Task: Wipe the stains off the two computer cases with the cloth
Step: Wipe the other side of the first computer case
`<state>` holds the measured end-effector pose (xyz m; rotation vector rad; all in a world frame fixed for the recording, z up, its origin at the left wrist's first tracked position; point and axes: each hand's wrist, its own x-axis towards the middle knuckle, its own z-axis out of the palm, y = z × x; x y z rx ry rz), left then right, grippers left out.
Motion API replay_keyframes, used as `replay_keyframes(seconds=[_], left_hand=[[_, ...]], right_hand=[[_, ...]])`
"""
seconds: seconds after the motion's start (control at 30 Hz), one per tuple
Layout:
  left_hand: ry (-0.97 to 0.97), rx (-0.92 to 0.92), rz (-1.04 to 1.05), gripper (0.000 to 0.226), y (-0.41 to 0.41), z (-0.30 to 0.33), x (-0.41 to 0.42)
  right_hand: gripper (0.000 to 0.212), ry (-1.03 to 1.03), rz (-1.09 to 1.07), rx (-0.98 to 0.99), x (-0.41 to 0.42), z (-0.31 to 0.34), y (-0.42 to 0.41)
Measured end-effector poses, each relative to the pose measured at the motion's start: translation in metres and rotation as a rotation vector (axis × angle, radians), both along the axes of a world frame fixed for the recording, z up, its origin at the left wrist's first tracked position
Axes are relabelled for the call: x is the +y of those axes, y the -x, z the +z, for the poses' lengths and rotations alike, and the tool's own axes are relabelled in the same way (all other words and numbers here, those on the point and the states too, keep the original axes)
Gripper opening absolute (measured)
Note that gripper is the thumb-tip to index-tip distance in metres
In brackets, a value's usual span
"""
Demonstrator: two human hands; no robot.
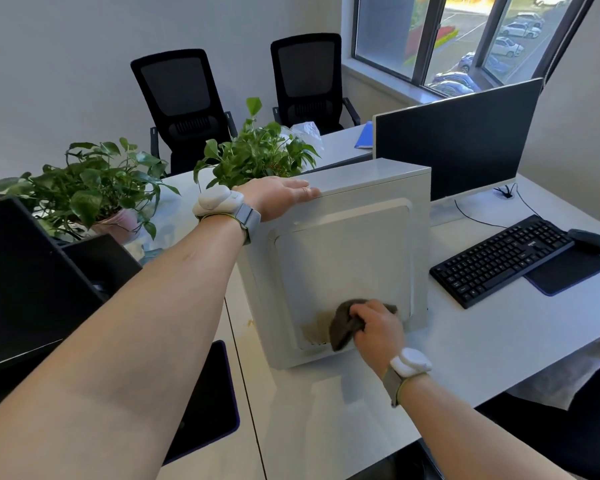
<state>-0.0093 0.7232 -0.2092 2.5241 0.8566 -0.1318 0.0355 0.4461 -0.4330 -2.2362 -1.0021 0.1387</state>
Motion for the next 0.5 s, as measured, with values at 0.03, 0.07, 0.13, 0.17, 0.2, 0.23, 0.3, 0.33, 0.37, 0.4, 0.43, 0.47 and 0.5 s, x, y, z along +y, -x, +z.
replay_keyframes(seconds=[0.03, 0.07, 0.13, 0.17, 0.2, 0.23, 0.3, 0.33, 0.37, 0.4, 0.43, 0.47, 0.5], left_hand=[[0.001, -0.002, -0.001, 0.092, 0.000, 0.000, 0.000], [0.004, -0.002, 0.000, 0.091, 0.000, 0.000, 0.000], [0.009, -0.001, -0.007, 0.091, -0.001, 0.000, 0.000], [0.008, -0.002, -0.009, 0.091, -0.001, 0.000, 0.000], [0.006, -0.006, -0.007, 0.090, -0.001, 0.000, 0.000], [0.005, -0.009, -0.004, 0.090, -0.001, 0.000, 0.000], [0.012, -0.009, 0.000, 0.090, -0.001, -0.001, 0.001], [0.018, -0.008, 0.000, 0.090, -0.001, -0.001, 0.001], [0.025, -0.010, -0.003, 0.091, -0.001, -0.001, 0.002], [0.030, -0.012, -0.004, 0.092, -0.002, -0.001, 0.002], [0.032, -0.013, -0.004, 0.092, -0.002, -0.001, 0.003], [0.032, -0.012, -0.005, 0.092, -0.002, 0.000, 0.003], [0.032, -0.011, -0.005, 0.092, -0.002, 0.000, 0.002]], right_hand=[[0.029, 0.098, 0.026, 0.044, -0.004, -0.007, 0.000], [0.025, 0.215, 0.062, 0.085, -0.007, -0.011, 0.000], [0.021, 0.435, 0.129, 0.122, -0.010, -0.011, -0.001], [0.020, 0.466, 0.125, 0.140, -0.011, -0.007, 0.000], [0.019, 0.431, 0.100, 0.165, -0.011, 0.000, 0.002], [0.018, 0.349, 0.066, 0.183, -0.010, 0.010, 0.005], [0.020, 0.119, 0.004, 0.172, -0.004, 0.031, 0.008], [0.024, -0.006, -0.017, 0.141, 0.001, 0.042, 0.009], [0.028, -0.118, -0.031, 0.100, 0.009, 0.050, 0.008], [0.030, -0.192, -0.032, 0.047, 0.015, 0.056, 0.006], [0.031, -0.209, -0.024, -0.009, 0.019, 0.056, 0.004], [0.032, -0.191, -0.009, -0.054, 0.022, 0.050, 0.004], [0.033, -0.148, 0.014, -0.081, 0.021, 0.042, 0.005]])
